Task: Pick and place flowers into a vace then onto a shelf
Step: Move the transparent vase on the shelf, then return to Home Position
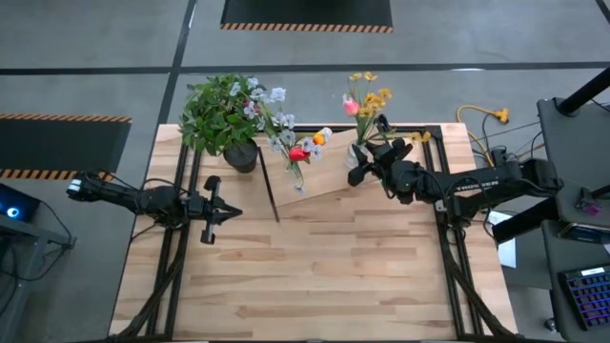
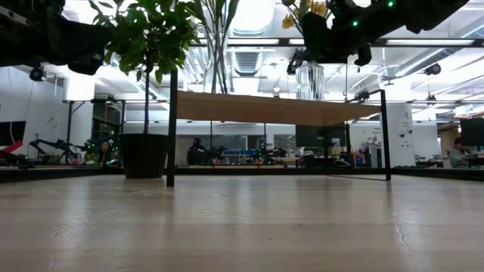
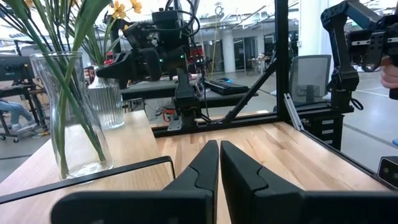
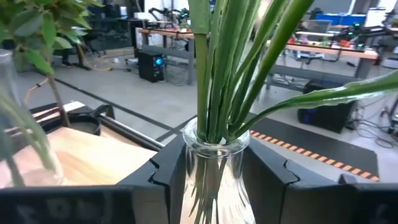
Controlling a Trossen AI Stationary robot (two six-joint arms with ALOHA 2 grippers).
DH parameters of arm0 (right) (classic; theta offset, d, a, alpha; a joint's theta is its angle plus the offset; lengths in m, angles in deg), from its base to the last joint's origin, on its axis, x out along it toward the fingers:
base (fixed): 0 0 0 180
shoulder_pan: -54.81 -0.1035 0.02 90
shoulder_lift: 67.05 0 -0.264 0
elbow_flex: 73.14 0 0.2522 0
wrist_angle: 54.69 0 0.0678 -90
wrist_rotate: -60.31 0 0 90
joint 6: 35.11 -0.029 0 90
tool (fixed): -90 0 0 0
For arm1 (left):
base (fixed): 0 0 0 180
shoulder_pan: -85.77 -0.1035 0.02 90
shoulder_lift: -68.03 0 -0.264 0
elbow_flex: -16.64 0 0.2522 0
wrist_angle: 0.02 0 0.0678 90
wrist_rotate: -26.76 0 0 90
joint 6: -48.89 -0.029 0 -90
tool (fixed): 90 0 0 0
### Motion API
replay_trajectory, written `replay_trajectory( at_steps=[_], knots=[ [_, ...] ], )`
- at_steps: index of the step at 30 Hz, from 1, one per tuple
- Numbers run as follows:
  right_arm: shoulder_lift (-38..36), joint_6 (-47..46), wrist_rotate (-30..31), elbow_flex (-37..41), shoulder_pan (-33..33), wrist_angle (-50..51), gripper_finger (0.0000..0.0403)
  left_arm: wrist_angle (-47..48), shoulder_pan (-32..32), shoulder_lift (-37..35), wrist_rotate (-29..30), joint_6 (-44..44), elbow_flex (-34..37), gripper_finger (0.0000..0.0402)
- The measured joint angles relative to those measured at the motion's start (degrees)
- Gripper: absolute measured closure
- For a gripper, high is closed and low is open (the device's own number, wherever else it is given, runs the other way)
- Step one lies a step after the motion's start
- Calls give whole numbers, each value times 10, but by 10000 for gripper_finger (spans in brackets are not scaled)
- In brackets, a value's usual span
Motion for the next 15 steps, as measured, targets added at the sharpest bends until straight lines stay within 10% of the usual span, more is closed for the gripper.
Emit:
replay_trajectory(
  at_steps=[15],
  knots=[
    [-9,7,-14,0,-1,15,198,0,0,0,0,0,0,402]
  ],
)
